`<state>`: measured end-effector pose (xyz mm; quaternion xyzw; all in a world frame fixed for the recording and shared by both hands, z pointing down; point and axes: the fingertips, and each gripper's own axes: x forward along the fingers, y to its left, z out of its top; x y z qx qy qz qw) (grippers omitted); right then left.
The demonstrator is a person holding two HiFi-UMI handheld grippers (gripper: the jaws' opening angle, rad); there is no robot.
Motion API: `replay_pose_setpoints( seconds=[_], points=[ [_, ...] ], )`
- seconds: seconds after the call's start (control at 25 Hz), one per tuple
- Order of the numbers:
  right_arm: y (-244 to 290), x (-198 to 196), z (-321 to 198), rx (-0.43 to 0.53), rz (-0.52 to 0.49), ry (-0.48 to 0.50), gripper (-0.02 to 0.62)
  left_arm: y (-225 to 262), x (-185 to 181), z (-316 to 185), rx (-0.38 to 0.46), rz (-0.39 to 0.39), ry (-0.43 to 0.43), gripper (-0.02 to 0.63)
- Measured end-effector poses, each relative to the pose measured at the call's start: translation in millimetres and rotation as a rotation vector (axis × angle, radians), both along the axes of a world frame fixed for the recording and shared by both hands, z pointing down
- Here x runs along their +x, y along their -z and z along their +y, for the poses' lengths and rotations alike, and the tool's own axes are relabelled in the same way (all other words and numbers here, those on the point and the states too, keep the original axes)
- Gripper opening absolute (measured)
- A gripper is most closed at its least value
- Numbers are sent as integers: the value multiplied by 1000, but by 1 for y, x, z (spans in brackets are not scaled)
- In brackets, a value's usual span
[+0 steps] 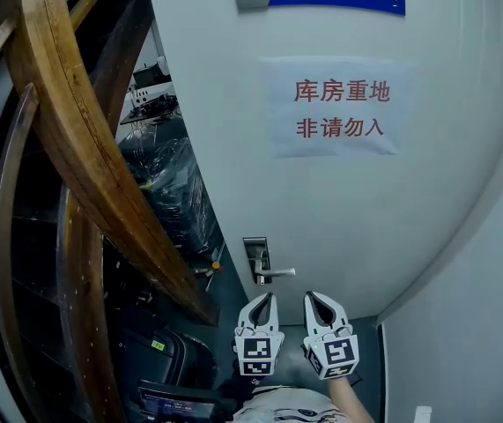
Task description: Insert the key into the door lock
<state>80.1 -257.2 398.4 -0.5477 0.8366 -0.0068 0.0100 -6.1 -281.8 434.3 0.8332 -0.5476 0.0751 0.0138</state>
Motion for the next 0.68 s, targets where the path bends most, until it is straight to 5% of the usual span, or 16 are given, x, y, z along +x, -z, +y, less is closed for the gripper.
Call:
replay_pose_setpoints(
  seconds=[0.68],
  points=[
    [-7,-5,1,-16,1,-10,6,-6,-6,1,-14,4,-3,5]
  ],
)
